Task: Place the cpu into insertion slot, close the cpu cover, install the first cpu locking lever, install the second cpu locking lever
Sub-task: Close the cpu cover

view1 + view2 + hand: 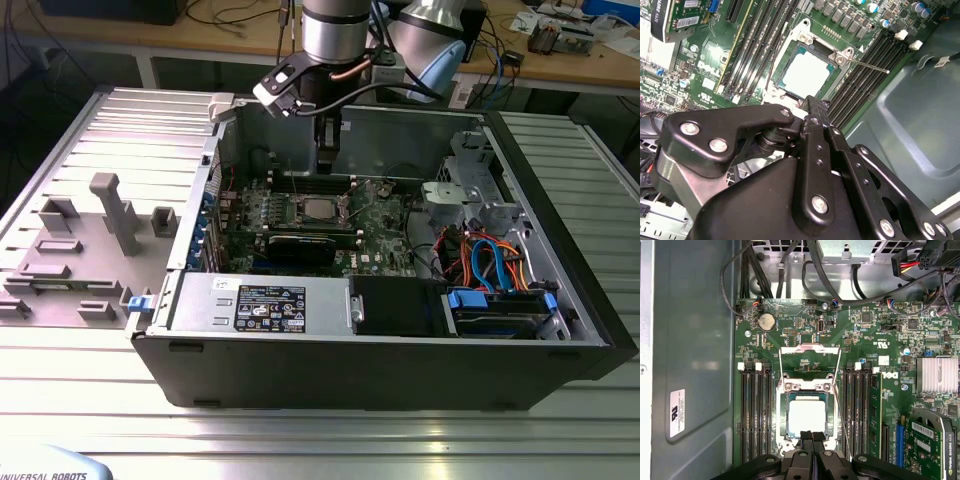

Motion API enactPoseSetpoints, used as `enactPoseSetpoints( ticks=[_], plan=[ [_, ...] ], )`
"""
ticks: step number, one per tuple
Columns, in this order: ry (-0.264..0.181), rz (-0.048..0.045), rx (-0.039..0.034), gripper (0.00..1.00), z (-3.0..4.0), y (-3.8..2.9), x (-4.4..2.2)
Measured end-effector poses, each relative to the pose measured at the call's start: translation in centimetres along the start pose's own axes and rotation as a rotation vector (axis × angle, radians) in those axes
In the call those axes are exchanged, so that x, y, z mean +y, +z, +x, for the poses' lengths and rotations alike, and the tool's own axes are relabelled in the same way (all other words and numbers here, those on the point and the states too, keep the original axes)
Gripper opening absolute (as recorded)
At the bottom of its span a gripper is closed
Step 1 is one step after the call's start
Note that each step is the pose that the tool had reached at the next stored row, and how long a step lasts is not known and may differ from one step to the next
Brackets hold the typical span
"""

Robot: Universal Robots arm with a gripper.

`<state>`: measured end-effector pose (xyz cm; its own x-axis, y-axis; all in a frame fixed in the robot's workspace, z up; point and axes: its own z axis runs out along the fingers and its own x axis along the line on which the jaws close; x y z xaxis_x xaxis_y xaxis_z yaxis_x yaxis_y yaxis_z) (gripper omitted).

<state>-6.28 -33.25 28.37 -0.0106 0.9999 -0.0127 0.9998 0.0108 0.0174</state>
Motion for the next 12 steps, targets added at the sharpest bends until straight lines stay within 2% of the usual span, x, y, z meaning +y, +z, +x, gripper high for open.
enactPoseSetpoints(
  ticks=[12],
  plan=[
    [0.000, 0.0003, -0.0004, 0.11, -0.01, -0.19, 0.00]
  ],
)
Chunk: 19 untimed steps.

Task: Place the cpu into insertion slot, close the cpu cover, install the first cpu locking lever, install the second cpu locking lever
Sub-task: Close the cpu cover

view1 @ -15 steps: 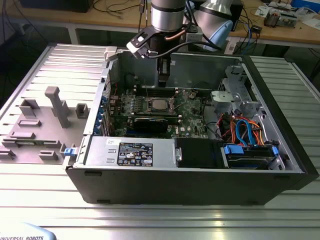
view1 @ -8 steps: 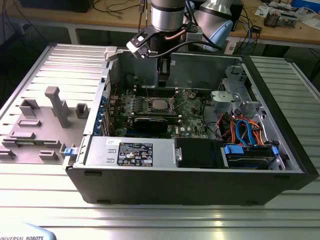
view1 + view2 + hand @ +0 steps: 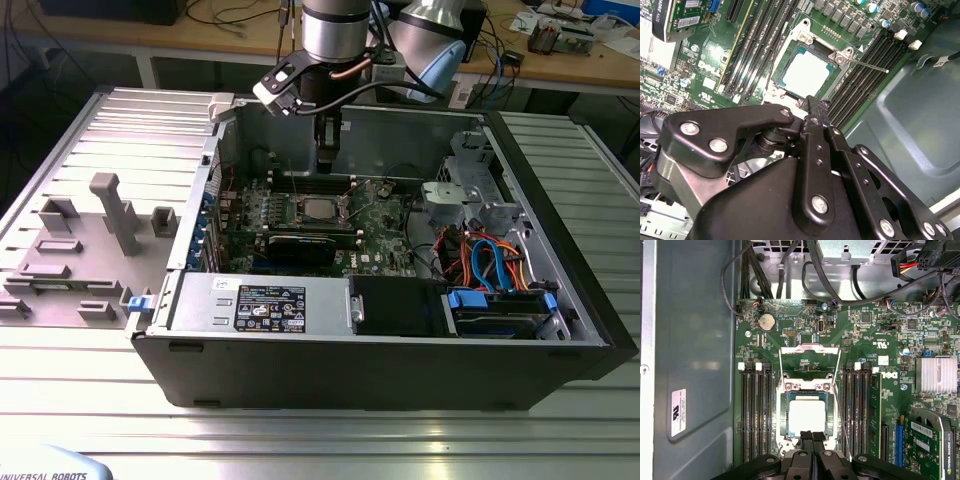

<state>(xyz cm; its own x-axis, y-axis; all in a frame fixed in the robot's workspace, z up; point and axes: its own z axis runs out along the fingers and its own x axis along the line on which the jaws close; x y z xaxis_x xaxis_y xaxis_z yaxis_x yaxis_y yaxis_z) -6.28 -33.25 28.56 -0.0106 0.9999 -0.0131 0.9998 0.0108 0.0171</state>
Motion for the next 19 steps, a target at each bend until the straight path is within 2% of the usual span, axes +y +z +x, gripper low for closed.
enactPoseSetpoints(
  ticks=[14, 19],
  plan=[
    [0.000, -0.0001, 0.0001, 0.11, 0.00, -0.47, 0.01],
    [0.000, -0.0004, 0.0008, 0.11, 0.00, -0.90, 0.02]
  ],
)
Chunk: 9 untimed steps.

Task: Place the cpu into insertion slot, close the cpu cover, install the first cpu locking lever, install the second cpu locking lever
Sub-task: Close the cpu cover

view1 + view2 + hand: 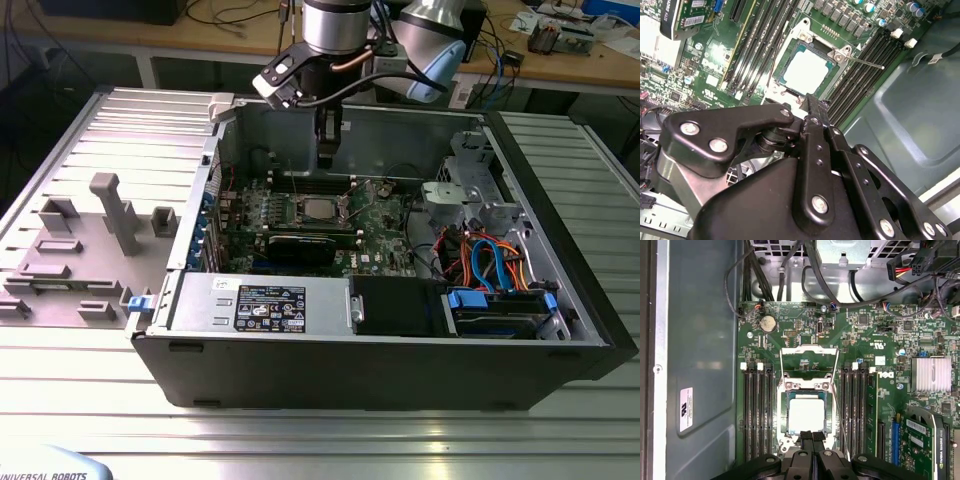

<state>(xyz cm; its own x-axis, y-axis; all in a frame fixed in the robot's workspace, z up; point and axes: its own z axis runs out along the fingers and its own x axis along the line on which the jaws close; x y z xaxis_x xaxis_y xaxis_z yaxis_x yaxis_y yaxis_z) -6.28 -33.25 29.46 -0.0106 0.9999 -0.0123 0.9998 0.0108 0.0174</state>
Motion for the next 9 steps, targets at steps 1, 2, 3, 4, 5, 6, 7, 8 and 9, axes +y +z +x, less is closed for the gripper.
enactPoseSetpoints(
  ticks=[1, 2, 3, 4, 5, 6, 7, 8, 9],
  plan=[
    [0.000, 0.0000, 0.0003, 0.11, 0.00, 0.00, 0.04],
    [0.000, 0.0001, 0.0002, 0.11, -0.01, 0.00, 0.13],
    [0.000, 0.0003, -0.0001, 0.11, -0.01, 0.00, 0.25],
    [0.000, 0.0002, 0.0001, 0.11, -0.01, 0.01, 0.36],
    [0.000, 0.0001, 0.0002, 0.11, -0.01, 0.02, 0.52],
    [0.000, 0.0001, 0.0002, 0.11, -0.01, 0.02, 0.60],
    [0.000, 0.0002, 0.0002, 0.11, -0.01, 0.02, 0.71],
    [0.000, 0.0001, 0.0002, 0.11, -0.01, 0.02, 0.76],
    [0.000, 0.0001, 0.0002, 0.11, -0.01, 0.02, 0.78]
  ],
)
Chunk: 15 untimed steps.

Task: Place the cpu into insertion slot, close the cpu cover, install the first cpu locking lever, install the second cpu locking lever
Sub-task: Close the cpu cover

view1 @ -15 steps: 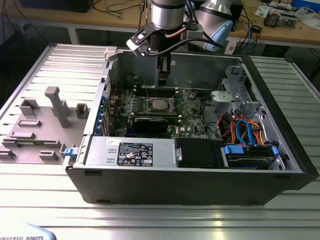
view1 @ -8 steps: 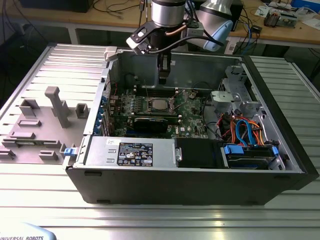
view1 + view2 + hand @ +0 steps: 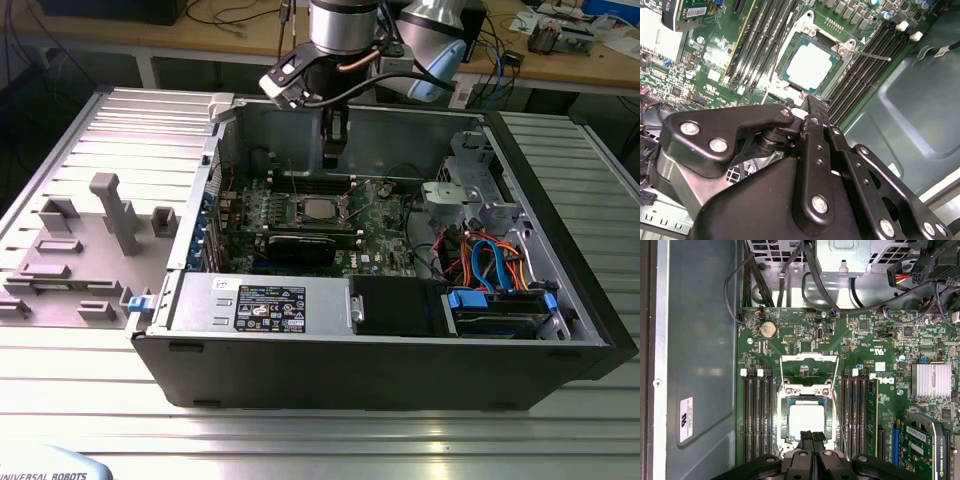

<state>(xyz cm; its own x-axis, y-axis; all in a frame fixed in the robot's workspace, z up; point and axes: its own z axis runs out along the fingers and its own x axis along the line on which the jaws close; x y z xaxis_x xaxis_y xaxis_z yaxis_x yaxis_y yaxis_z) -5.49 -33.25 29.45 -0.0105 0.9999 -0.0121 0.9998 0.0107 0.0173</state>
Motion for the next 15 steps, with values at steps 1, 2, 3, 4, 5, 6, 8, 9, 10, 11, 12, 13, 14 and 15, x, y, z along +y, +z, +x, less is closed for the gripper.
enactPoseSetpoints(
  ticks=[1, 2, 3, 4, 5, 6, 8, 9, 10, 11, 12, 13, 14, 15],
  plan=[
    [0.000, 0.0000, 0.0000, 0.11, 0.00, 0.00, 0.03],
    [0.000, 0.0000, 0.0000, 0.11, 0.00, 0.00, 0.05],
    [0.000, 0.0000, 0.0000, 0.11, 0.00, 0.00, 0.16],
    [0.000, 0.0000, 0.0000, 0.11, 0.00, 0.00, 0.22],
    [0.000, 0.0000, 0.0000, 0.11, 0.00, 0.00, 0.22],
    [0.000, 0.0000, 0.0000, 0.11, 0.00, 0.00, 0.23],
    [0.000, -0.0001, 0.0001, 0.11, 0.00, 0.01, 0.26],
    [0.000, -0.0001, 0.0001, 0.11, 0.00, 0.01, 0.26],
    [0.000, 0.0000, 0.0001, 0.11, 0.00, 0.01, 0.26],
    [0.000, 0.0000, 0.0000, 0.11, 0.00, 0.01, 0.28],
    [0.000, 0.0000, 0.0000, 0.11, 0.00, 0.01, 0.31],
    [0.000, 0.0000, -0.0001, 0.11, 0.00, 0.00, 0.32],
    [0.000, 0.0000, 0.0000, 0.11, 0.00, 0.00, 0.33],
    [0.000, 0.0000, 0.0000, 0.11, 0.00, 0.01, 0.33]
  ],
)
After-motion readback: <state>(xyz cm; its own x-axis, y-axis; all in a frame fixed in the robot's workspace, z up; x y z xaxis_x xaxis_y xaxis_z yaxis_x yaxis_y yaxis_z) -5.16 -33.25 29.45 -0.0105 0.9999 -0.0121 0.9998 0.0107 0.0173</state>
